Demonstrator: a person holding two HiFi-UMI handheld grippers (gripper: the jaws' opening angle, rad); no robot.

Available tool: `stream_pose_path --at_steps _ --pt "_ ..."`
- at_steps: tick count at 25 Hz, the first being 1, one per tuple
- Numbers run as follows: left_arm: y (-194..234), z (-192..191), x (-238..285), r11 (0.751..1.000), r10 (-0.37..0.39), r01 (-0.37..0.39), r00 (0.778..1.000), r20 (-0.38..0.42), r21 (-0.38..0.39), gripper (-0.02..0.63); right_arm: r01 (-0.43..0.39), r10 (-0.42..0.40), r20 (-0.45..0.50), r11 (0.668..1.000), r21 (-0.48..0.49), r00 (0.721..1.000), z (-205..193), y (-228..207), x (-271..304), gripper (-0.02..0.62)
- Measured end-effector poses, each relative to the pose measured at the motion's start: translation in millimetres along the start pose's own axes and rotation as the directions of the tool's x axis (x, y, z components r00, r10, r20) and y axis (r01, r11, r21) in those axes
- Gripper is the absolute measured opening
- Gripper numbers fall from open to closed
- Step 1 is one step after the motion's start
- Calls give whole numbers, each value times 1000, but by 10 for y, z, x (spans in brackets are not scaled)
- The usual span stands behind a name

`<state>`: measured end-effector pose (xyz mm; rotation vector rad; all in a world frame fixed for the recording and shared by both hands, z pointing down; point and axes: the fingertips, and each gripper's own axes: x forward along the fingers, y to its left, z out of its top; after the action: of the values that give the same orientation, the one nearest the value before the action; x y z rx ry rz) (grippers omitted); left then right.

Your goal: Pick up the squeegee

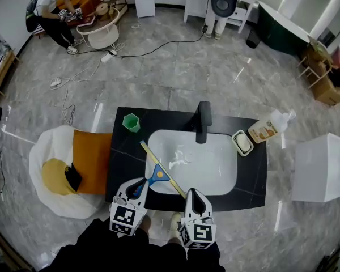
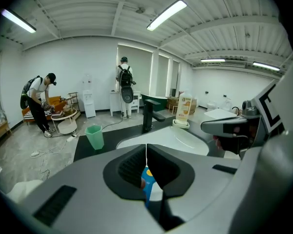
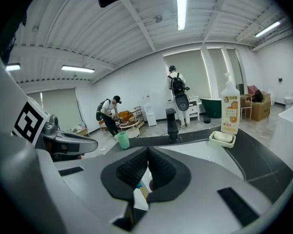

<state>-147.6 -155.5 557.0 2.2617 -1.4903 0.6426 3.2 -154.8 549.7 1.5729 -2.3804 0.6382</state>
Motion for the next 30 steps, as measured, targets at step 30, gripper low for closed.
stream_pose_path --at_steps 30 --pt "-110 -1326 959 971 -165 221 900 -403 96 241 174 -161 -116 978 116 980 -773 -364 174 15"
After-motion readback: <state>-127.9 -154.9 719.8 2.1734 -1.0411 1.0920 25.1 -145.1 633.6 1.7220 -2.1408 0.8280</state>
